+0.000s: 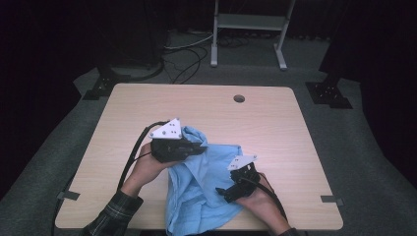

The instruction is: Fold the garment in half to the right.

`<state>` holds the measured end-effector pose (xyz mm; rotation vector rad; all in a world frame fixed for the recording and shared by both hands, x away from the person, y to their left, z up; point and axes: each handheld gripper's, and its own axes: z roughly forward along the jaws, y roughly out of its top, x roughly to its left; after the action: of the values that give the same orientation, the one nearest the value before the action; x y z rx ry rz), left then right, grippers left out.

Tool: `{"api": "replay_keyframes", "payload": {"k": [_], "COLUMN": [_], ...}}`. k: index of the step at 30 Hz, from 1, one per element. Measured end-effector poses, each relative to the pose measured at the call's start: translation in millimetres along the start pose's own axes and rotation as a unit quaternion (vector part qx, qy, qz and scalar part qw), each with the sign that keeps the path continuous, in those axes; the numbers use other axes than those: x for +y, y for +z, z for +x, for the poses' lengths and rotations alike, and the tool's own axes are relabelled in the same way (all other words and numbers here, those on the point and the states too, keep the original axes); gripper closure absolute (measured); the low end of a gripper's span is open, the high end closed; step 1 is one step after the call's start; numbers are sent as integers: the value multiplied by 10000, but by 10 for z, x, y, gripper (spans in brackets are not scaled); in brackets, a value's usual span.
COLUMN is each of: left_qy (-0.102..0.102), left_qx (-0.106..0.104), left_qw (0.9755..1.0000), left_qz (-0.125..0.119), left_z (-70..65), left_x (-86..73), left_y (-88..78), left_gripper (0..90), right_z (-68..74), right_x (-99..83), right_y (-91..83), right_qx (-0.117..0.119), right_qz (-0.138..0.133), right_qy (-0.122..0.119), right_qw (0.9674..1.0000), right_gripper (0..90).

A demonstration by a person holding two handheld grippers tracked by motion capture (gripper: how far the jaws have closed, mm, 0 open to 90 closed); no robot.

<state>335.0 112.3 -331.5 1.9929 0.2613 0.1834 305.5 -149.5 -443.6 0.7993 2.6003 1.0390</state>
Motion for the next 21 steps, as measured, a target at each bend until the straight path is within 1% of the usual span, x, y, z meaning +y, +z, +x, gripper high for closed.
{"api": "replay_keyframes", "payload": {"k": [2,5,8,11,12,14,17,19,21], "left_qy": [-2,0,-10,-5,-5,-5,9,26,60], "left_qx": [-17,-15,-2,8,9,11,-1,-1,-18], "left_qw": [10000,10000,10000,10000,10000,10000,10000,10000,10000], "left_qz": [-15,-13,-5,-16,-18,-7,12,5,-14], "left_z": [7,12,11,12,13,15,15,15,12], "left_x": [-2,-8,-6,0,1,3,18,45,89], "left_y": [-5,-1,-6,-18,-19,-16,-5,2,15], "left_gripper": [858,858,858,857,858,858,858,858,858], "right_z": [-41,-105,-152,-156,-164,-170,-149,-128,-97], "right_x": [-40,-133,-215,-237,-247,-247,-221,-192,-153], "right_y": [-61,-171,-205,-221,-215,-213,-194,-171,-131], "right_qx": [139,274,351,434,484,510,432,397,415], "right_qz": [-37,-88,31,10,-20,-29,29,44,32], "right_qy": [-45,-156,-273,-421,-418,-415,-377,-365,-370], "right_qw": [9999,9995,9990,9982,9979,9978,9983,9985,9984], "right_gripper": [3,2,2,1,0,0,0,0,0]}}
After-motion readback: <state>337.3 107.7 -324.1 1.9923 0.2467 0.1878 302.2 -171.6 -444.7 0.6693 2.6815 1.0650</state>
